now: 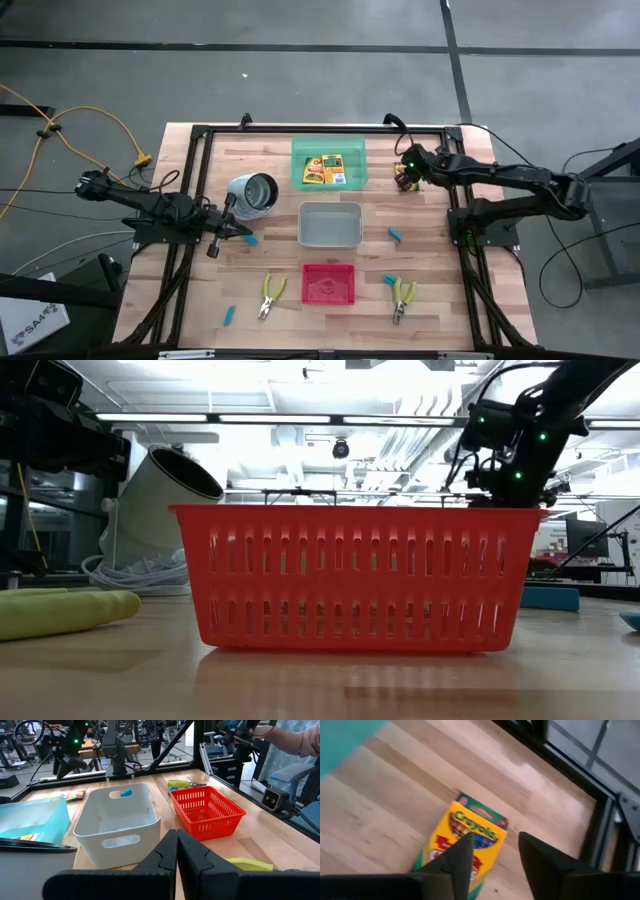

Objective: Pick & Place School Supplies
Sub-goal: Put the yellow crayon box into the green bin

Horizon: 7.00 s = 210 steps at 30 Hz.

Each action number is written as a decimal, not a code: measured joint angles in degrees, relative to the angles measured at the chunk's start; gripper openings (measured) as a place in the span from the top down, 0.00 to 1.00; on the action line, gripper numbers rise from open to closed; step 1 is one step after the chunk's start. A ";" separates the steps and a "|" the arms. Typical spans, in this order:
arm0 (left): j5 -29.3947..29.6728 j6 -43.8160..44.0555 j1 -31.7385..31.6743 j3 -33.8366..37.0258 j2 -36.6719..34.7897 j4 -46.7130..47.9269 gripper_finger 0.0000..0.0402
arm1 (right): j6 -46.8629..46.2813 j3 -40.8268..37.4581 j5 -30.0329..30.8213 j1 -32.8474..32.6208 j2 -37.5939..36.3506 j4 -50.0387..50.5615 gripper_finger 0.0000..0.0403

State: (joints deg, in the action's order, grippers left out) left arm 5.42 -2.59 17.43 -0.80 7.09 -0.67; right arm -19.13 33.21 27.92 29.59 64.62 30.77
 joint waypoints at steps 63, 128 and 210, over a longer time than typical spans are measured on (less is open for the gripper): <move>-0.02 0.01 0.02 0.00 0.00 -0.03 1.00 | -16.64 -9.38 -27.43 12.96 3.85 -6.88 0.28; -0.02 0.00 0.02 0.00 0.01 -0.02 1.00 | -12.51 -9.51 -28.06 12.89 3.98 -19.51 0.28; -0.68 13.55 0.02 0.00 0.02 -9.84 1.00 | -6.31 -9.24 -30.66 13.13 13.68 -30.02 0.28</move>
State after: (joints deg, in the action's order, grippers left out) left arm 4.74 10.96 17.45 -0.80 7.11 -10.50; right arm -25.43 23.97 -2.75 42.72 78.30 0.76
